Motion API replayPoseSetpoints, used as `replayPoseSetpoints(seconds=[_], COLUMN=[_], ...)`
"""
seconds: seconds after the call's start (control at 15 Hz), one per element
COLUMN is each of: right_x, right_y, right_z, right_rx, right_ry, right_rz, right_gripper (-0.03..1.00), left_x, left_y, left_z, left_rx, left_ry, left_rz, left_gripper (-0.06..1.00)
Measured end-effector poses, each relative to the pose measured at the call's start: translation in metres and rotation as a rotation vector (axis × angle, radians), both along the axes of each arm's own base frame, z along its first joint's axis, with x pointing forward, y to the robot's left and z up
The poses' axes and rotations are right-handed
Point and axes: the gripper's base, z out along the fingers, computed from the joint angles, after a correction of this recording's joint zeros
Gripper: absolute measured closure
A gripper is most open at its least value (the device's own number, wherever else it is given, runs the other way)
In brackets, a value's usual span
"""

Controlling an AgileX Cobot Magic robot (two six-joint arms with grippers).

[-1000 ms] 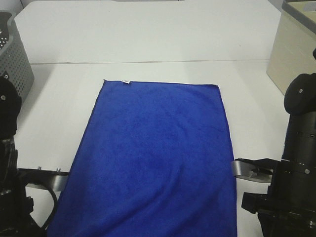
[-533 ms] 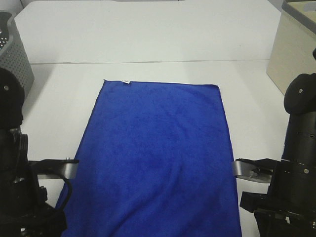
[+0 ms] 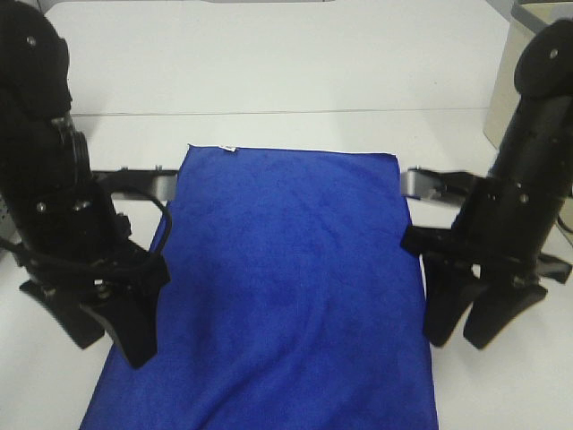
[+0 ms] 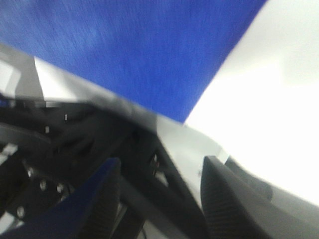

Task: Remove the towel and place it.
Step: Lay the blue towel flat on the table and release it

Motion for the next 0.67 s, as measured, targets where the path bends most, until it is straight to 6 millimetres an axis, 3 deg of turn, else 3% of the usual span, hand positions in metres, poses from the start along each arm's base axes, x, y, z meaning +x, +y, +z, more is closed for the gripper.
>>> replayPoseSetpoints(seconds=[0.27,0.47,0.53,0.6,0.67], right_x=[0.059,0.107,0.123,0.154,0.154], right_y=[0.001,-0.014,-0.027,-0.046,-0.046], right_z=[0.056,0.096,0.102,0.104,0.104], right_rx=[-0.111,-0.098,-0.086,-0.023,-0.023], right_ry=[-0.313,-0.490,-0.515,-0.553,-0.553], right_rz=[-0.056,-0.151,-0.198,-0.258,-0.258], right_gripper=[0.46,0.46,0.46,0.46,0.46], left_x=[0.043,0.086,0.098,0.123,0.123], left_y=[0.006,0.034,0.042,0.057,0.057], left_z=[0.039,0.062,0.067,0.070,0.070], left_rx=[0.095,0.075,0.057,0.033,0.033], left_ry=[-0.231,-0.317,-0.338,-0.360,-0.360], left_rz=[0.032,0.200,0.244,0.316,0.316], left_gripper=[0.31,0.31,0.31,0.31,0.31])
